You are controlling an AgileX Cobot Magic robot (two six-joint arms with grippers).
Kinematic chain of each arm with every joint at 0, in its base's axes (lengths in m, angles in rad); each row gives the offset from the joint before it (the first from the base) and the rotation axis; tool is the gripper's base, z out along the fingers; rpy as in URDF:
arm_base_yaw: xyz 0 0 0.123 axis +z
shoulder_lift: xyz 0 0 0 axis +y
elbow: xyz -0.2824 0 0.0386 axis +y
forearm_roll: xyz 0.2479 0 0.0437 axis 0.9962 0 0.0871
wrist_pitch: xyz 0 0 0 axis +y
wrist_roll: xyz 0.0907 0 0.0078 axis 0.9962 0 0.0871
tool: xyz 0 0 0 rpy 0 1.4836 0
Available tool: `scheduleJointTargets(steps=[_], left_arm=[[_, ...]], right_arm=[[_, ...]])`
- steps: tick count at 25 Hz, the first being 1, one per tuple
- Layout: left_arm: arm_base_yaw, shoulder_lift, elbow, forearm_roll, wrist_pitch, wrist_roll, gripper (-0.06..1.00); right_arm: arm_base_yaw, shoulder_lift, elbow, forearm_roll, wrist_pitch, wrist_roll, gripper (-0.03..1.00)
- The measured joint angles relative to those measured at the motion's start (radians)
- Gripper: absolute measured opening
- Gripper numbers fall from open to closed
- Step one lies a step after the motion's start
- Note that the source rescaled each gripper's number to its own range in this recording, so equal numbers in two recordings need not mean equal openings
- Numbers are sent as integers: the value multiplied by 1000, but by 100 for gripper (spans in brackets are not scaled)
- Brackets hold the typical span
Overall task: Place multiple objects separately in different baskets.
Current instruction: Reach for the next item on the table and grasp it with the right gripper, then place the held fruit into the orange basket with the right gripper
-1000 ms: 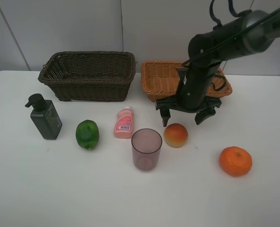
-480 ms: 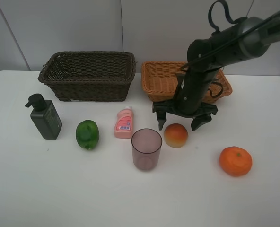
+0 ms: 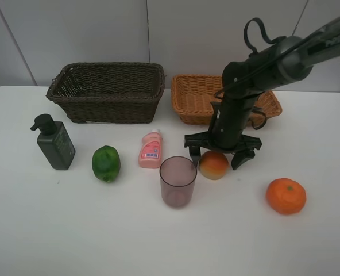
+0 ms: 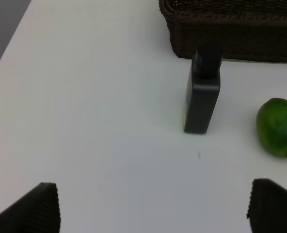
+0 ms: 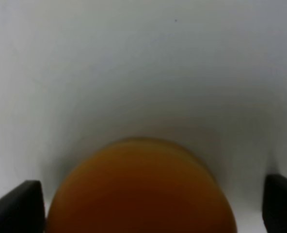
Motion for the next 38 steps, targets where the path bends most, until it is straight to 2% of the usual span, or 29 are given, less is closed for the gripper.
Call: scheduleJointTargets(steps=[1, 3, 4, 5, 6, 26, 31, 38], left_arm=[[0, 0, 0, 0, 0, 0, 100], [0, 0, 0, 0, 0, 0, 100], [0, 0, 0, 0, 0, 0, 100], [0, 0, 0, 0, 0, 0, 100], [0, 0, 0, 0, 0, 0, 100], [0, 0, 0, 0, 0, 0, 100], [0, 0, 0, 0, 0, 0, 100], [0, 0, 0, 0, 0, 0, 100]], right_arm=[[0, 0, 0, 0, 0, 0, 86], [0, 1, 0, 0, 0, 0, 64], [0, 3, 0, -6, 0, 0, 42], [0, 5, 0, -7, 0, 0, 16], [0, 5, 0, -7, 1, 0, 0], [0, 5, -1, 14, 10, 0, 1], [0, -4, -48, -14, 82, -8, 1], [0, -25, -227, -82, 293, -148, 1]])
